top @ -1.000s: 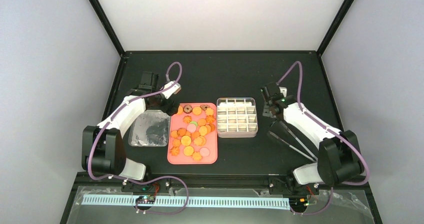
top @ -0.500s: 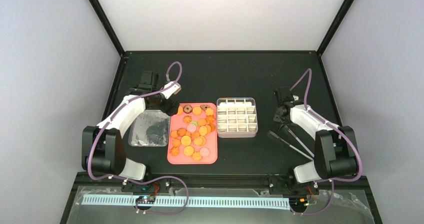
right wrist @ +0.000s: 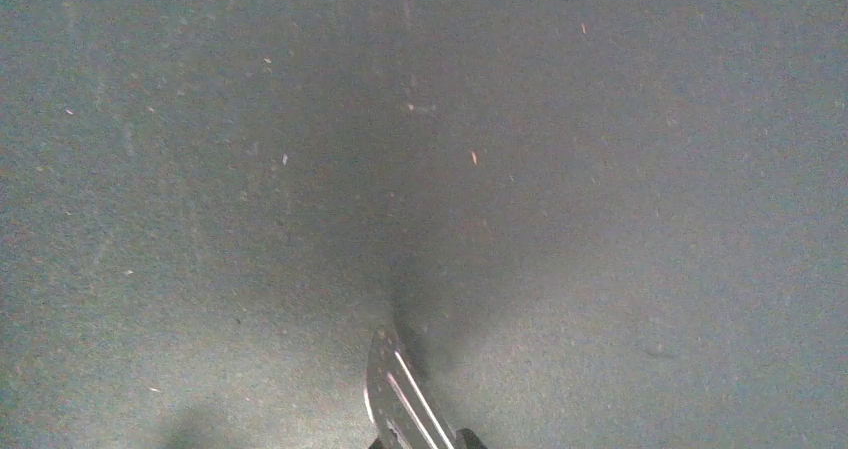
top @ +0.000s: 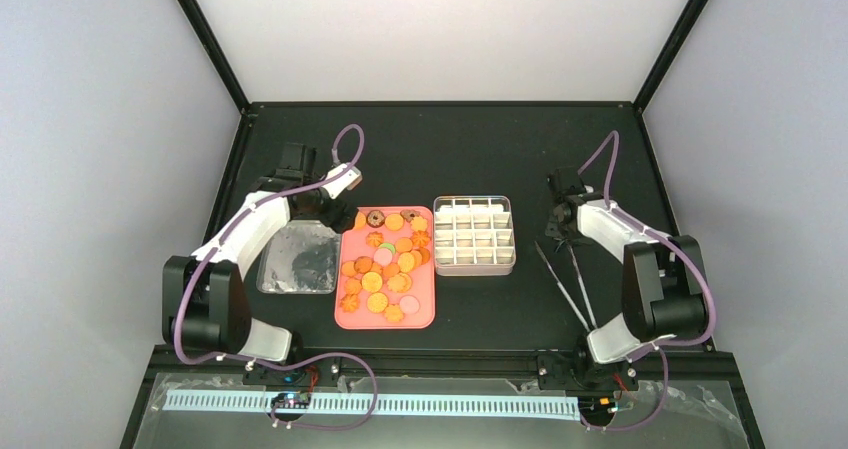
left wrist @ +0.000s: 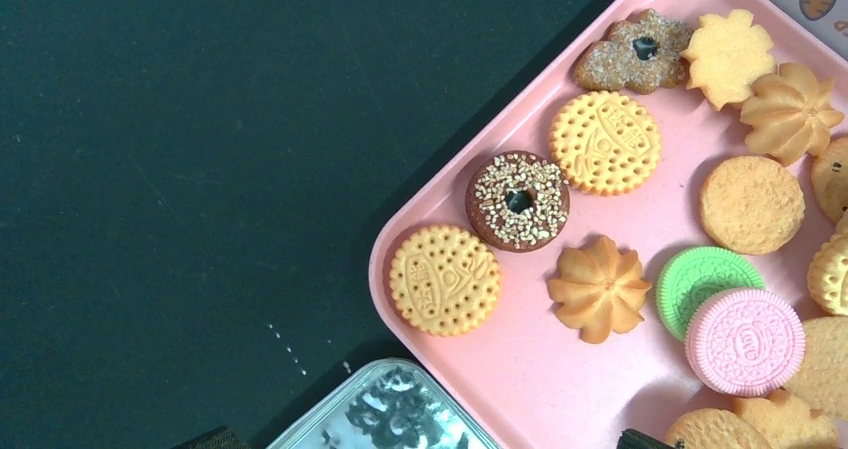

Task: Pack the cookies
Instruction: Pick up the clamp from the corner of the board.

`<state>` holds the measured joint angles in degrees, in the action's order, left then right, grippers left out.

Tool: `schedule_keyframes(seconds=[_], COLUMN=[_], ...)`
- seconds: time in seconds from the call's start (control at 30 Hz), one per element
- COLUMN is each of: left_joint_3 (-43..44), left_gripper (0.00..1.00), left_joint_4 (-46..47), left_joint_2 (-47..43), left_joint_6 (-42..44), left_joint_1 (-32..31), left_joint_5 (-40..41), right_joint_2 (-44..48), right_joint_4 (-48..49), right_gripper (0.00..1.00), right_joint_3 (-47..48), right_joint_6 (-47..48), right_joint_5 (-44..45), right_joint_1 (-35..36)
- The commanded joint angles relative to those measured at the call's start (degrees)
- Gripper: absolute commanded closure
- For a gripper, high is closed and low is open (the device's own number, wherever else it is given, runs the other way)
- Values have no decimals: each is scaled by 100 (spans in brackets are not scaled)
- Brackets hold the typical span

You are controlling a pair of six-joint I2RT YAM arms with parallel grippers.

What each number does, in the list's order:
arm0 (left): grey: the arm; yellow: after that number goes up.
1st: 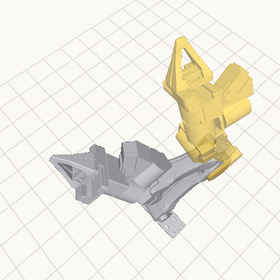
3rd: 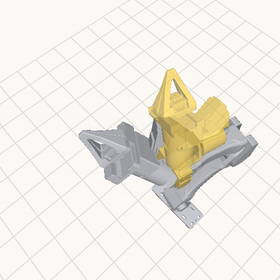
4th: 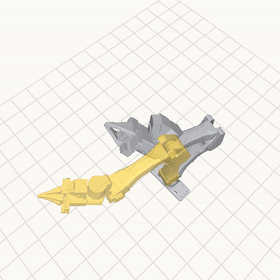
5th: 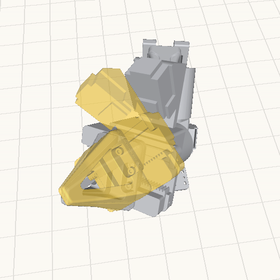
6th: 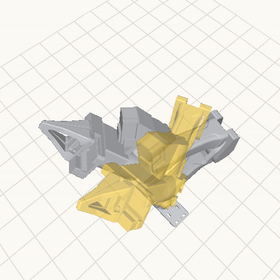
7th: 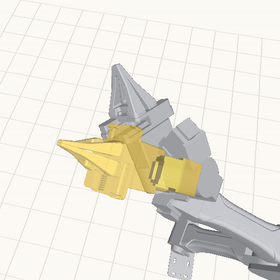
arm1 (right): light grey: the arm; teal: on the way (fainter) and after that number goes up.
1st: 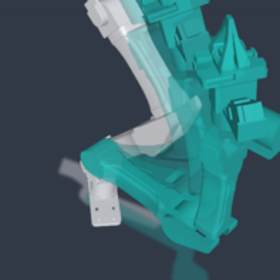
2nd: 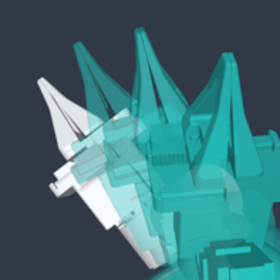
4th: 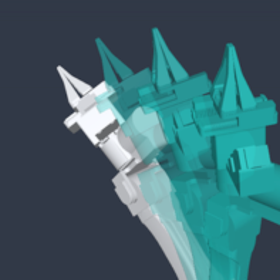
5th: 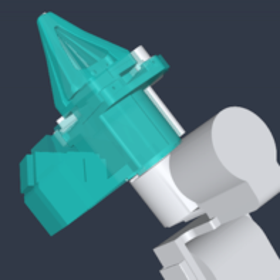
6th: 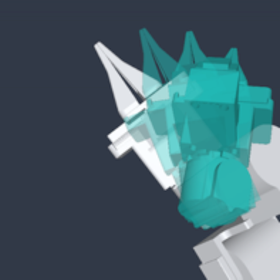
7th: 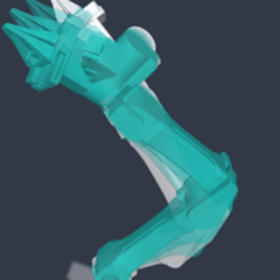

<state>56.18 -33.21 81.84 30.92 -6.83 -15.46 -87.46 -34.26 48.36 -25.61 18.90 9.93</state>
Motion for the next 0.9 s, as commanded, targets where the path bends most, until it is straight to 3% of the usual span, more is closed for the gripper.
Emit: schedule_keyframes(seconds=[0.0,0.2,0.5,0.73,0.87], left_joint_3=[168,208,336,682,727], left_gripper=[1,1,1,1,1], left_joint_4=[-163,-269,-709,-1547,-1760], left_joint_2=[-177,-195,-568,-1344,-1994], left_joint_6=[124,144,794,2272,3499], left_joint_1=[-12,-11,-33,-123,-367], left_joint_5=[63,-203,-1620,-3302,-3280], right_joint_2=[-88,4,419,688,501], right_joint_4=[20,-71,-294,-863,-1466], right_gripper=[87,99,99,99,99], right_joint_3=[274,346,721,1749,2631], right_joint_6=[25,74,207,469,560], right_joint_5=[66,268,236,278,461], right_joint_1=[-31,-35,18,826,1636])
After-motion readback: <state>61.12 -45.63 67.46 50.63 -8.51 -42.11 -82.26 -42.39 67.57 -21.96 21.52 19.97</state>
